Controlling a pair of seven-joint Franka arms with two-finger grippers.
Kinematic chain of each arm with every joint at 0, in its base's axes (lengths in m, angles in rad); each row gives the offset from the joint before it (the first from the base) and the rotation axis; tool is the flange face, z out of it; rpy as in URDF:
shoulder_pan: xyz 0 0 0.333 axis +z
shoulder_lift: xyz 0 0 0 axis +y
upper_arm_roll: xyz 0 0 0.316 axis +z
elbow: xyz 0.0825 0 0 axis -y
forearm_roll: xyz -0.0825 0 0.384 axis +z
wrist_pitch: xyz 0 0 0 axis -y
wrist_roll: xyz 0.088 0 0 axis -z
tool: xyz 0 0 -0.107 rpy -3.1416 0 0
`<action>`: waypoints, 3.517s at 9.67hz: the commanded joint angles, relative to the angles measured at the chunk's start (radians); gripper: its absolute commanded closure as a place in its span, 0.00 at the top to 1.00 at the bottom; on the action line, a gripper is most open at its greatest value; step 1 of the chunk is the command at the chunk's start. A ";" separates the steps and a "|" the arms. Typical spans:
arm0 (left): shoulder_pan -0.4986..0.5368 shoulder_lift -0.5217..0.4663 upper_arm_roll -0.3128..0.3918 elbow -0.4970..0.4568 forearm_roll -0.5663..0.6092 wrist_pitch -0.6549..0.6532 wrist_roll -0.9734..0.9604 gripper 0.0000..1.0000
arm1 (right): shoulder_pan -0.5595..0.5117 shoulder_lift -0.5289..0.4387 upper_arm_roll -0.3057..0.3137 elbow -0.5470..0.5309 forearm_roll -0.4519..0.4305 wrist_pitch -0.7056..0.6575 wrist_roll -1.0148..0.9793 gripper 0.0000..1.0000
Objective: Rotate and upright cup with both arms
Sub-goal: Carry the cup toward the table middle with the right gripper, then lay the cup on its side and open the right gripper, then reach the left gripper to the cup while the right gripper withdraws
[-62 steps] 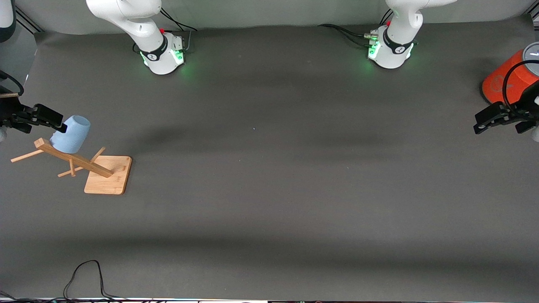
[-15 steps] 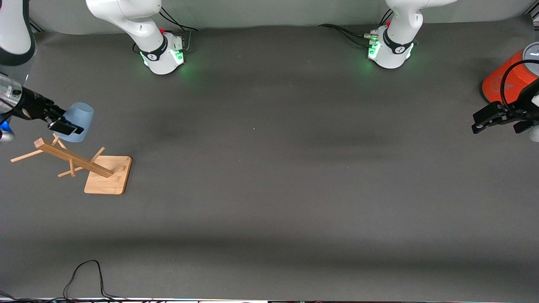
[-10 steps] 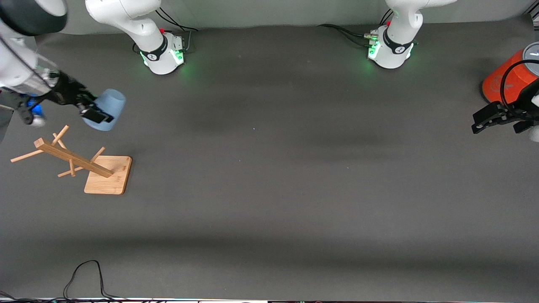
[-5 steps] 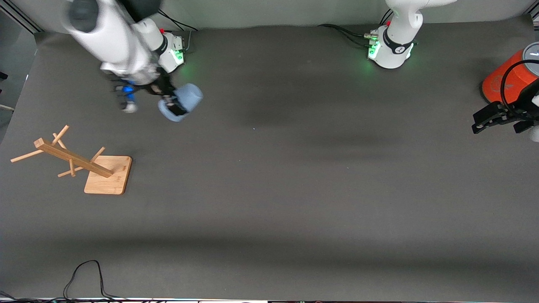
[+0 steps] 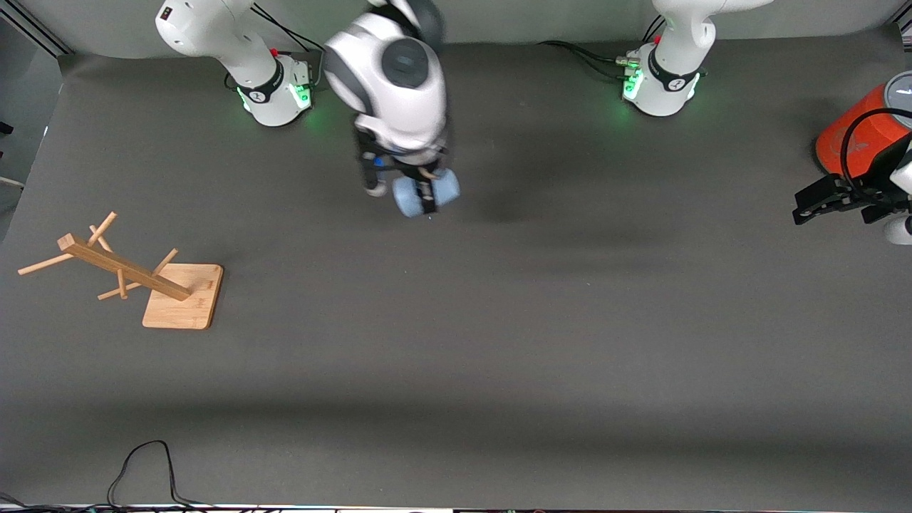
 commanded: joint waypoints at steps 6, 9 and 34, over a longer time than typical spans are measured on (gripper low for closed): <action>0.003 -0.020 0.001 -0.019 -0.006 -0.003 -0.009 1.00 | 0.037 0.407 0.001 0.288 -0.004 0.027 0.292 0.51; -0.022 -0.014 -0.004 -0.019 -0.004 0.015 -0.109 1.00 | 0.035 0.453 0.012 0.302 -0.004 0.041 0.293 0.51; -0.851 0.393 -0.001 0.120 0.294 0.100 -1.049 1.00 | -1.036 -0.429 0.227 0.055 -0.032 -0.510 -1.945 1.00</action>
